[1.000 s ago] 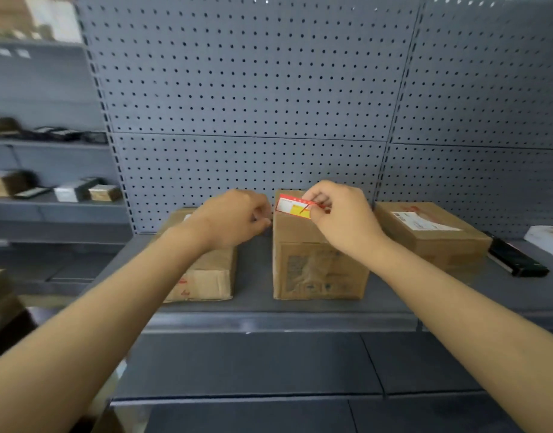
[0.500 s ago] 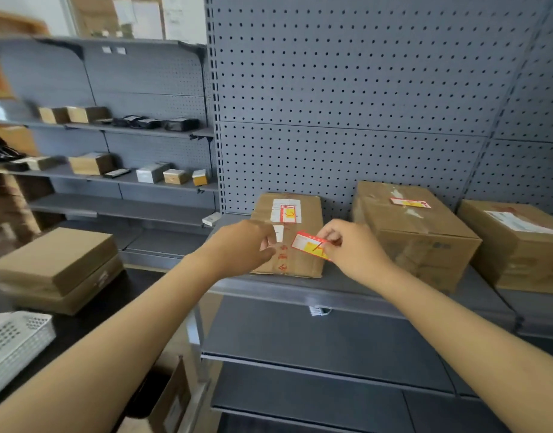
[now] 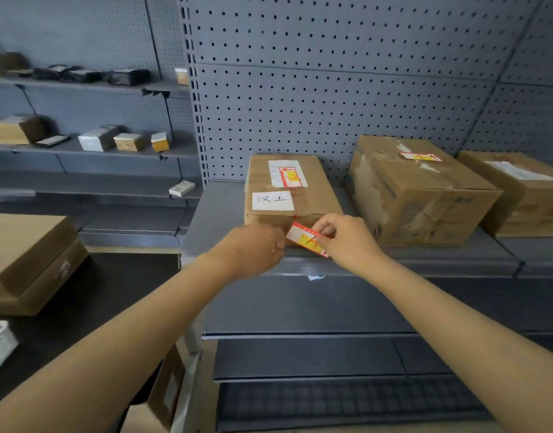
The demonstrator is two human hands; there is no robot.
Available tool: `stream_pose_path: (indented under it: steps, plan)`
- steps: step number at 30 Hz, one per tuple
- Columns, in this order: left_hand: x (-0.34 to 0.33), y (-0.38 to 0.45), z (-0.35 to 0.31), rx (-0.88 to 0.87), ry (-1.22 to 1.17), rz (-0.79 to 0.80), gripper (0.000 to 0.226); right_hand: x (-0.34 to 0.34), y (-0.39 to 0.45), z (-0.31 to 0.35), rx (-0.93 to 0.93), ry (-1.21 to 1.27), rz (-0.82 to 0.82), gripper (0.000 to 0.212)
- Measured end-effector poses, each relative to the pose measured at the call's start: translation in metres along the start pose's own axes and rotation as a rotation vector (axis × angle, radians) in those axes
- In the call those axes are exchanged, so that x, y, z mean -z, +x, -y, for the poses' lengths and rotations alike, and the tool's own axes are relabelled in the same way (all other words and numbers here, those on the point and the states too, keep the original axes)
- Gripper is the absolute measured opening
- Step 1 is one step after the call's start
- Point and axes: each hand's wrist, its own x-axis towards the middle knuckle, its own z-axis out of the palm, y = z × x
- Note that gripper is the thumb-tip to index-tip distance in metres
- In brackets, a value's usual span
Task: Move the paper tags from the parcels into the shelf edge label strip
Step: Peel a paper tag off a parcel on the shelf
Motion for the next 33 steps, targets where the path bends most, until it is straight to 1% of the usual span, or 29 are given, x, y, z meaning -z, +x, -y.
stream_pose_path:
  steps: [5,9,12,18,21,28,33]
  plan:
    - [-0.029,0.013,0.001,-0.017,0.063,0.016,0.025,-0.012,0.006,-0.014,-0.01,0.036,0.042,0.013]
    - [-0.043,0.018,-0.004,-0.015,0.131,-0.001,0.024,-0.019,0.01,-0.026,0.002,0.085,0.053,0.015]
    - [-0.046,0.019,-0.007,0.021,0.164,-0.02,0.024,-0.024,0.013,-0.034,0.057,0.122,0.055,0.017]
    - [-0.042,0.023,-0.014,0.013,0.194,0.013,0.024,-0.023,0.022,-0.034,0.141,0.16,0.118,0.018]
    - [-0.045,0.023,-0.013,0.017,0.192,0.021,0.025,-0.026,0.025,-0.035,0.189,0.086,0.17,0.017]
    - [-0.05,0.022,-0.002,-0.026,0.112,-0.054,0.03,-0.032,0.024,-0.033,0.246,-0.095,0.192,0.014]
    - [-0.046,0.023,-0.003,-0.013,0.099,-0.037,0.029,-0.03,0.023,-0.031,0.235,-0.128,0.201,0.016]
